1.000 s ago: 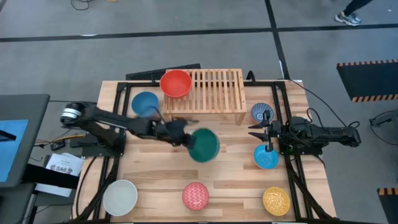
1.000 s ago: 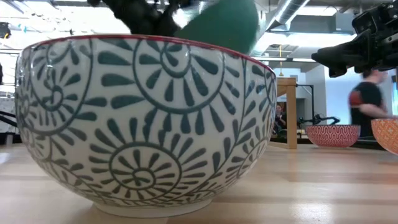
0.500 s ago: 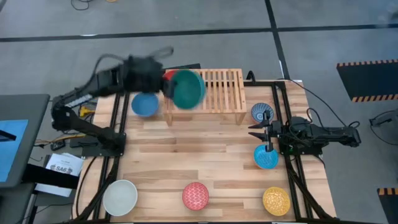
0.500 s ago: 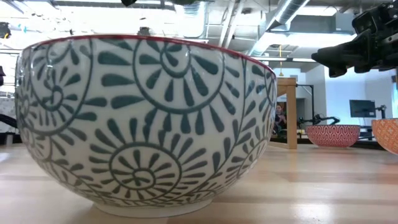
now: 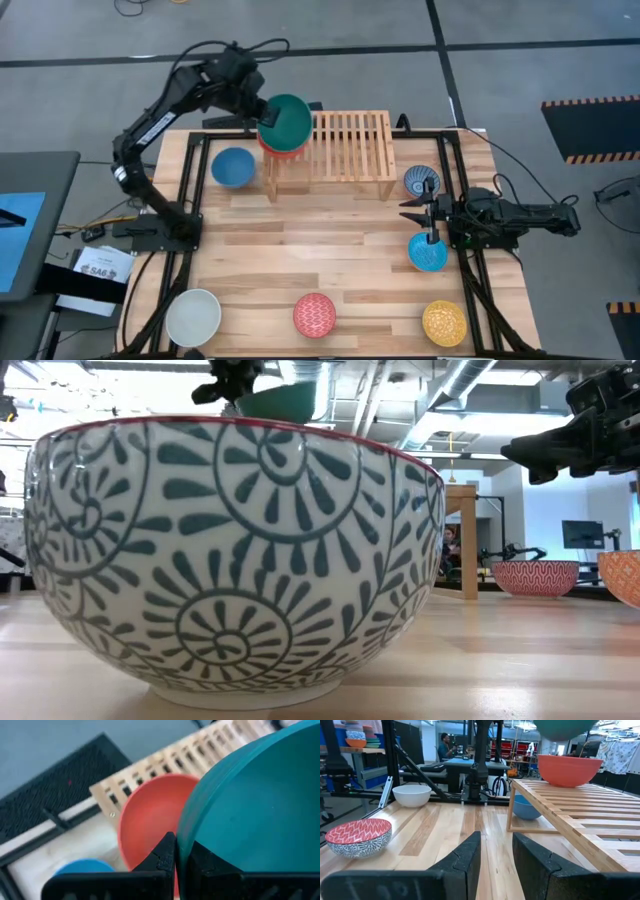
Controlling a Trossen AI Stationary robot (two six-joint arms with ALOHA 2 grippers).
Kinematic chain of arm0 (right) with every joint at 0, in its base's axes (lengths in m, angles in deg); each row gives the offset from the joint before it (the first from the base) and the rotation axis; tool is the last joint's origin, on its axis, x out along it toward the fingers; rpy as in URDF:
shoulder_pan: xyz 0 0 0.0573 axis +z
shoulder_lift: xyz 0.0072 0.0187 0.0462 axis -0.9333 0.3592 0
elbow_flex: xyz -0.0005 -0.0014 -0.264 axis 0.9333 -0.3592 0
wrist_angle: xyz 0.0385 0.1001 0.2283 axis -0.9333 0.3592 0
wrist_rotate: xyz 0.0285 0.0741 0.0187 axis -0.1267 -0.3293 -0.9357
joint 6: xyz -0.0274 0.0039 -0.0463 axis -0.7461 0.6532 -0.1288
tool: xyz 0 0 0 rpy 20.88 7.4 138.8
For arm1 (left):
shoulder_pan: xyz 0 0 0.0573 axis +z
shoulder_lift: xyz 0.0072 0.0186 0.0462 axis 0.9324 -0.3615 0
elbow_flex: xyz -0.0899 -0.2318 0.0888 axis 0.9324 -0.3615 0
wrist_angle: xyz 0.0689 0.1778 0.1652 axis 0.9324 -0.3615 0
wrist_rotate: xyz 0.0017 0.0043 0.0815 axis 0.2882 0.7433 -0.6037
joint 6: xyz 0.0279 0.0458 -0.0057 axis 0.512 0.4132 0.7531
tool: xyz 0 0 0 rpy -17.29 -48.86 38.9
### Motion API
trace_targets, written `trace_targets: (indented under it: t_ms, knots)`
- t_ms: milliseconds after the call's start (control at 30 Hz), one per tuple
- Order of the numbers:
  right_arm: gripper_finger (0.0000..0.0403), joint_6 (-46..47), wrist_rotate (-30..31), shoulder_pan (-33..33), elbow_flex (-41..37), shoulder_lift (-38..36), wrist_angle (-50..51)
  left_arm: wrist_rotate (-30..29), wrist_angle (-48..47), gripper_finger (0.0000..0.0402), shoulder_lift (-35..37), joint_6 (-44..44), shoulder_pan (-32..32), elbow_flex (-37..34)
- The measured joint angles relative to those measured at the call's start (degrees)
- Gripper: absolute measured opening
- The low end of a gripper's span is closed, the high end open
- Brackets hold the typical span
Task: Place and stack bowls onto a shelf
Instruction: Stack the large green bowl on top of the large orange bowl on the shelf
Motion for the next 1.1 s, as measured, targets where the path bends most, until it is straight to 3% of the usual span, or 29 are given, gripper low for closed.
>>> trace_targets:
  t_ms: [467,1100]
  knots:
    - [0.0138,-0.01,0.00,0.00,0.02,0.00,0.00,10.59,-4.73,0.0000,-2.20,3.84,9.74,-1.43]
    - [0.0138,0.00,0.00,0.01,0.01,0.00,-0.01,10.53,-4.22,0.0000,-5.68,4.57,7.03,-2.60]
